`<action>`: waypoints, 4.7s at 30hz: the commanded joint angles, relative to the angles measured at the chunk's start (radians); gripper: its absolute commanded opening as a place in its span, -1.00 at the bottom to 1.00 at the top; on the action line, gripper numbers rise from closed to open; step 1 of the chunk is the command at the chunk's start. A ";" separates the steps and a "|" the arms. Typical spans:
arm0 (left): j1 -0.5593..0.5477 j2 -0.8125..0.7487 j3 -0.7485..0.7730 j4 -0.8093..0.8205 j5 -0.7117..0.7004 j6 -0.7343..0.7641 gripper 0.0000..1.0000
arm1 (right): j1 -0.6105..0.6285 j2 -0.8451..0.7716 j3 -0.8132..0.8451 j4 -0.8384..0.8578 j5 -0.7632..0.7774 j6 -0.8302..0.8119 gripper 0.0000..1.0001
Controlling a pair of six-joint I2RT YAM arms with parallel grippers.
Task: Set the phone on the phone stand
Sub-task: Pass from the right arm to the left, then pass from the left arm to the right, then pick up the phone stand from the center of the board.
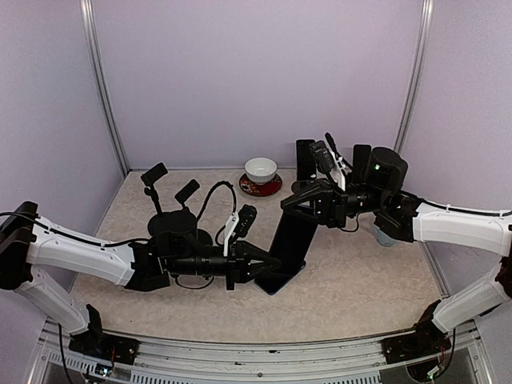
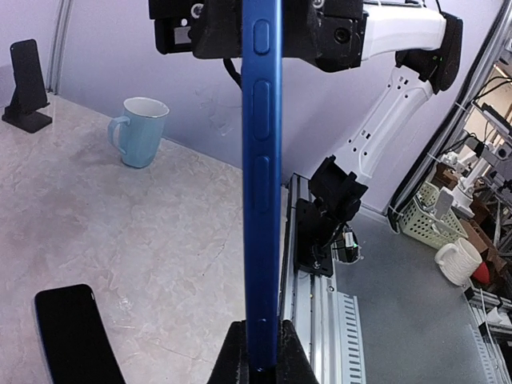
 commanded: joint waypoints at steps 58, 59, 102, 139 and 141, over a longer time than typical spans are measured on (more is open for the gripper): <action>-0.042 -0.058 -0.028 0.053 -0.109 0.049 -1.00 | -0.032 0.034 -0.093 0.211 0.005 0.122 0.73; -0.043 -0.057 -0.028 0.053 -0.111 0.050 -1.00 | -0.035 0.031 -0.092 0.212 0.001 0.122 0.73; -0.026 0.009 0.019 0.013 -0.170 0.025 -1.00 | 0.063 0.072 -0.017 0.183 -0.039 0.029 -1.00; 0.012 -0.393 -0.067 -0.233 -0.544 0.070 0.92 | -0.011 0.031 0.010 -0.186 0.324 -0.149 -1.00; 0.025 -0.435 -0.066 -0.273 -0.595 0.070 0.94 | -0.022 0.033 0.010 -0.196 0.330 -0.142 -1.00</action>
